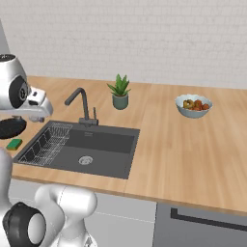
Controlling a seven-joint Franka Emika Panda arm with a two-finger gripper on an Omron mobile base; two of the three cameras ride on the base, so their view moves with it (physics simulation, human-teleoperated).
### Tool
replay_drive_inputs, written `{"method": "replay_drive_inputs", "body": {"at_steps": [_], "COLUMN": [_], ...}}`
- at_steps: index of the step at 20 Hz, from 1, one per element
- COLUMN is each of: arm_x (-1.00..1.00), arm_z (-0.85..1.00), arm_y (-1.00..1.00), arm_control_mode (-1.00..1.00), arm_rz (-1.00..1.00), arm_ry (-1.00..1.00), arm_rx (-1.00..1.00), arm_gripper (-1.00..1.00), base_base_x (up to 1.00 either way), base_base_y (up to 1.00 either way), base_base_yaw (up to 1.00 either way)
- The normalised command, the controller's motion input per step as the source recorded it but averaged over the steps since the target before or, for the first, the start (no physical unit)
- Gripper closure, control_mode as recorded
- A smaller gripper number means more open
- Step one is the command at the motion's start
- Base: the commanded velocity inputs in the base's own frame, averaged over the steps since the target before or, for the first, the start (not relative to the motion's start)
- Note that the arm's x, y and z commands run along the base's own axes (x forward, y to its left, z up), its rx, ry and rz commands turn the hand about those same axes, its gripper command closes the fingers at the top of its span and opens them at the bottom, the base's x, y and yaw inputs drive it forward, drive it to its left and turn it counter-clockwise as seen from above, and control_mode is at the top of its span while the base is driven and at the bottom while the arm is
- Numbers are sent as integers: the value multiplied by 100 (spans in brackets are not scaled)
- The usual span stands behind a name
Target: Pick the pan and sponge and place them into the sink. Then turn on the water.
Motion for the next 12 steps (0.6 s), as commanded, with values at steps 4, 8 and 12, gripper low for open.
{"method": "replay_drive_inputs", "body": {"at_steps": [4, 8, 12], "arm_x": [-34, -13, 0], "arm_z": [-6, -11, -17], "arm_y": [100, 100, 100], "arm_control_mode": [-100, -100, -100], "arm_rz": [4, 3, 2], "arm_ry": [1, 2, 0], "arm_rx": [0, 0, 0], "arm_gripper": [-100, -100, -100], "base_base_x": [0, 0, 0], "base_base_y": [0, 0, 0], "base_base_yaw": [0, 0, 0]}}
